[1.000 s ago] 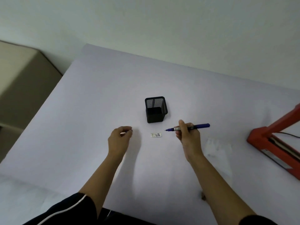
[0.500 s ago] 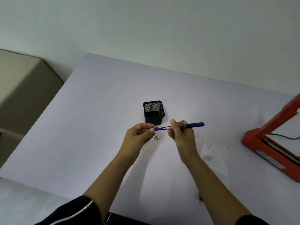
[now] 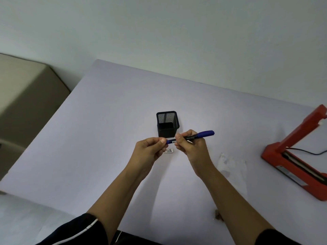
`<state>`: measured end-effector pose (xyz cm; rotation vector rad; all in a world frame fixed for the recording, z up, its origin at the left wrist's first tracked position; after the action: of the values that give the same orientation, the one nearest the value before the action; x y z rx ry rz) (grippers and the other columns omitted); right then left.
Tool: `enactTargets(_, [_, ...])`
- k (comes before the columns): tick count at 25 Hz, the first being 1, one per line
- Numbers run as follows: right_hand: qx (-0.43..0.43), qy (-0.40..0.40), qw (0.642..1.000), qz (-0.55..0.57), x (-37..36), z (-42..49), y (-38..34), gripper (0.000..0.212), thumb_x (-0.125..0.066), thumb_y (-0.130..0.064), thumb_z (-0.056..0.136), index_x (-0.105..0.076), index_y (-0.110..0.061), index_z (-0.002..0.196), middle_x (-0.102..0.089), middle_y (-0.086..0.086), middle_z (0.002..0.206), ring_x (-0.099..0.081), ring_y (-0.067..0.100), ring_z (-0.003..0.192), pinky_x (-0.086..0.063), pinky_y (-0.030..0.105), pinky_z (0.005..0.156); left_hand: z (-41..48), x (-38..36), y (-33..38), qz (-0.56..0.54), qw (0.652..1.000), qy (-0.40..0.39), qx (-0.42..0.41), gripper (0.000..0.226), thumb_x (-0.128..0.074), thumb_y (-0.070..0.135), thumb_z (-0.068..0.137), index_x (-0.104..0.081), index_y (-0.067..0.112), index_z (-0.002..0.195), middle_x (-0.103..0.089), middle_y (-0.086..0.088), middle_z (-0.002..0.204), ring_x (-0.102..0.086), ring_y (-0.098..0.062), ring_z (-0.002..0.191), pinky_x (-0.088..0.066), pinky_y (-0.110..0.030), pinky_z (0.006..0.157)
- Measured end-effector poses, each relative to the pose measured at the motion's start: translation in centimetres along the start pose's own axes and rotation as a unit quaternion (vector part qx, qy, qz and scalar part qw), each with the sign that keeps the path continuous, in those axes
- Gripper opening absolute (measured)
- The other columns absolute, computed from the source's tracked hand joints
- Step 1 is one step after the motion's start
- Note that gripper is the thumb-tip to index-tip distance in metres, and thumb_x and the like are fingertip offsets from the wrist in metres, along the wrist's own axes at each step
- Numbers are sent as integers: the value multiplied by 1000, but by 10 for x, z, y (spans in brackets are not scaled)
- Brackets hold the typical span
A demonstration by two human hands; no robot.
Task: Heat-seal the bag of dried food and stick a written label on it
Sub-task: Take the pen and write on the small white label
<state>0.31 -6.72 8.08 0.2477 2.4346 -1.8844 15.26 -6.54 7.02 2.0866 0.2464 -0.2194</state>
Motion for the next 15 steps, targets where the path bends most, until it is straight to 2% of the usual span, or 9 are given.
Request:
enactTargets(2, [-15, -9, 1000, -17, 4, 7, -5, 6, -60, -16, 89, -56, -13, 84, -63, 0, 74, -63, 10, 64, -55, 18, 64, 4, -1, 1, -7, 1000, 7, 12, 11, -59, 6, 89, -69, 3, 93, -69, -5, 74, -63, -4, 61, -52, -12, 62])
enactTargets(5, [-21, 96, 995, 29, 16, 33, -8, 11, -49, -26, 95, -51, -18, 88, -58, 0, 76, -59, 2, 52, -52, 18, 60, 19, -2, 5, 8, 1000, 12, 6, 19, -60, 8, 89, -66, 1, 105, -68, -9, 83, -64, -12, 70, -55, -15, 70])
enactTargets(6, [-1, 125, 992, 10, 19, 43, -10, 13, -47, -27, 96, -50, -18, 87, -59, -1, 74, -60, 1, 52, -52, 20, 63, 27, -3, 7, 44, 999, 20, -8, 25, -60, 13, 90, -63, 4, 113, -68, -9, 90, -64, -15, 76, -56, -20, 77])
enactTargets(8, [60, 147, 984, -81, 21, 63, -16, 13, -48, -25, 96, -47, -19, 85, -60, -3, 71, -63, 0, 55, -55, 22, 68, 48, -1, 14, 194, 978, 64, -50, 33, -55, 21, 93, -57, 12, 124, -64, -1, 100, -62, -18, 88, -50, -27, 88])
enactTargets(9, [89, 144, 977, -132, 19, 75, -18, 12, -49, -25, 96, -46, -19, 85, -61, -3, 71, -64, 3, 58, -55, 23, 70, 59, 0, 19, 278, 954, 85, -69, 28, -50, 22, 95, -57, 15, 121, -60, 3, 98, -57, -18, 91, -44, -27, 87])
enactTargets(10, [111, 134, 968, -180, 15, 86, -20, 12, -50, -25, 95, -45, -18, 87, -62, -2, 72, -66, 8, 62, -56, 26, 71, 69, 0, 23, 348, 930, 89, -80, 18, -45, 19, 96, -58, 20, 109, -55, 5, 93, -51, -18, 90, -39, -27, 84])
enactTargets(12, [128, 98, 952, -262, 5, 108, -17, 10, -52, -24, 94, -45, -17, 93, -62, 5, 79, -67, 20, 71, -56, 36, 74, 88, -1, 24, 447, 888, 73, -76, 16, -37, 12, 96, -51, 16, 89, -53, -3, 85, -47, -25, 89, -34, -29, 74])
enactTargets(14, [124, 53, 934, -332, -7, 124, -6, 17, -52, -24, 94, -43, -15, 104, -61, 9, 85, -66, 26, 74, -55, 38, 71, 100, -2, 20, 492, 866, 51, -66, 22, -37, 6, 94, -56, 4, 105, -62, -16, 99, -53, -33, 96, -39, -33, 77])
enactTargets(15, [121, 33, 920, -370, -11, 129, 2, 21, -52, -24, 93, -41, -14, 109, -60, 9, 85, -65, 26, 73, -54, 37, 68, 102, -1, 17, 494, 866, 42, -65, 30, -38, 5, 93, -56, 5, 117, -63, -16, 109, -55, -33, 102, -42, -33, 81])
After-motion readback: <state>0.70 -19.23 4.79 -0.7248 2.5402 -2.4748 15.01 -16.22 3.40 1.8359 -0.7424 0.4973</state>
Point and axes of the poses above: each hand's wrist, its own z-axis towards the middle knuckle, its own x-axis out of the back of the hand, y = z × x, the point moved 1 cm from there along z, towards the middle knuckle
